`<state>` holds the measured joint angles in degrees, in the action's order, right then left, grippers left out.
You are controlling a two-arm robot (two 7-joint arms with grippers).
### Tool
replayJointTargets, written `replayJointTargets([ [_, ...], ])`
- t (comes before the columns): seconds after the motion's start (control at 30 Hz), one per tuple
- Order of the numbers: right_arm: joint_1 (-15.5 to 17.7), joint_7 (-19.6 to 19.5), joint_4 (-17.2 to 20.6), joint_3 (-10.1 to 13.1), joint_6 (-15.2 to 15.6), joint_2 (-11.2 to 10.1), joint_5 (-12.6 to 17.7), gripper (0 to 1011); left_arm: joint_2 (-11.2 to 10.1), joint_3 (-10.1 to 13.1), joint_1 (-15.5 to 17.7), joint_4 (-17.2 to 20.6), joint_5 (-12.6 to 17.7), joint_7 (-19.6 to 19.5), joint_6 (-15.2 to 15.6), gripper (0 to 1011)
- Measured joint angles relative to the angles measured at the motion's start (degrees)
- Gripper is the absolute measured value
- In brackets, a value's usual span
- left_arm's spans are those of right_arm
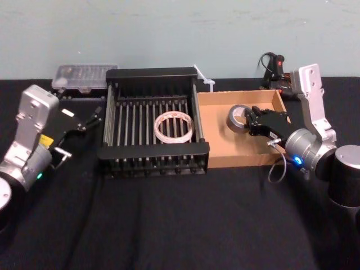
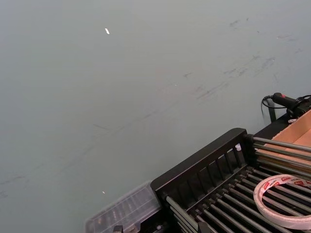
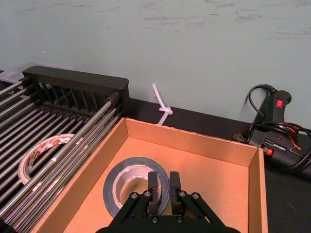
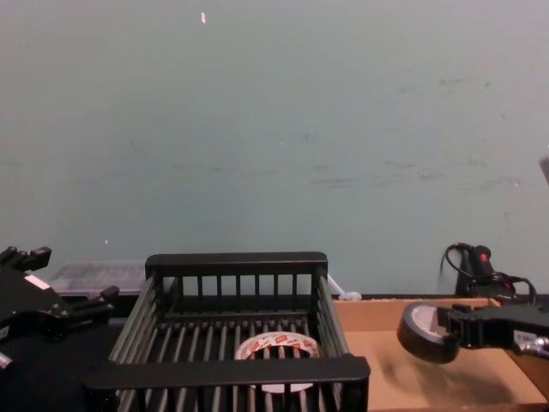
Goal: Pick up the white tape and place it into the black box , Pick up the silver tape and place it into the brown box.
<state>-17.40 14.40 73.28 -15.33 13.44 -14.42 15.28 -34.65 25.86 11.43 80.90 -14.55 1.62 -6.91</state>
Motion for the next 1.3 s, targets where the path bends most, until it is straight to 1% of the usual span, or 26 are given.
replayJointTargets([
  [0.47,0.2,0.0,0.4,0.1,-0.1,-0.1,0.2,153,0.0,0.0,0.0,0.0,0.0,0.0,0.0,1001],
  [0.53,0.3,0.0,0.4,0.1,-0.1,-0.1,0.3,186,0.0,0.0,0.0,0.0,0.0,0.0,0.0,1001],
  [0.6,0.3,0.0,0.4,0.1,-0.1,-0.1,0.3,237,0.0,0.0,0.0,0.0,0.0,0.0,0.0,1001],
  [0.63,0.3,0.0,0.4,0.1,-0.1,-0.1,0.3,293,0.0,0.0,0.0,0.0,0.0,0.0,0.0,1001],
  [0.7,0.3,0.0,0.5,0.1,-0.1,-0.1,0.3,336,0.0,0.0,0.0,0.0,0.0,0.0,0.0,1001],
  [0.73,0.3,0.0,0.5,0.1,-0.1,-0.1,0.3,392,0.0,0.0,0.0,0.0,0.0,0.0,0.0,1001],
  [0.83,0.3,0.0,0.5,0.1,-0.1,-0.1,0.3,453,0.0,0.0,0.0,0.0,0.0,0.0,0.0,1001],
  [0.87,0.3,0.0,0.5,0.1,-0.1,-0.1,0.3,512,0.0,0.0,0.0,0.0,0.0,0.0,0.0,1001],
  [0.93,0.3,0.0,0.5,0.1,-0.1,-0.1,0.3,548,0.0,0.0,0.0,0.0,0.0,0.0,0.0,1001],
  [0.97,0.3,0.0,0.5,0.1,-0.1,-0.1,0.3,606,0.0,0.0,0.0,0.0,0.0,0.0,0.0,1001],
  [1.07,0.3,0.0,0.5,0.1,-0.1,-0.1,0.4,673,0.0,0.0,0.0,0.0,0.0,0.0,0.0,1001],
  [1.1,0.3,0.0,0.5,0.1,-0.1,-0.1,0.4,735,0.0,0.0,0.0,0.0,0.0,0.0,0.0,1001],
  [1.13,0.4,0.0,0.6,0.1,-0.1,-0.1,0.4,746,0.0,0.0,0.0,0.0,0.0,0.0,0.0,1001],
  [1.23,0.4,0.0,0.6,0.1,-0.1,-0.1,0.4,827,0.0,0.0,0.0,0.0,0.0,0.0,0.0,1001],
  [1.3,0.4,0.0,0.6,0.1,-0.1,-0.1,0.4,898,0.0,0.0,0.0,0.0,0.0,0.0,0.0,1001],
])
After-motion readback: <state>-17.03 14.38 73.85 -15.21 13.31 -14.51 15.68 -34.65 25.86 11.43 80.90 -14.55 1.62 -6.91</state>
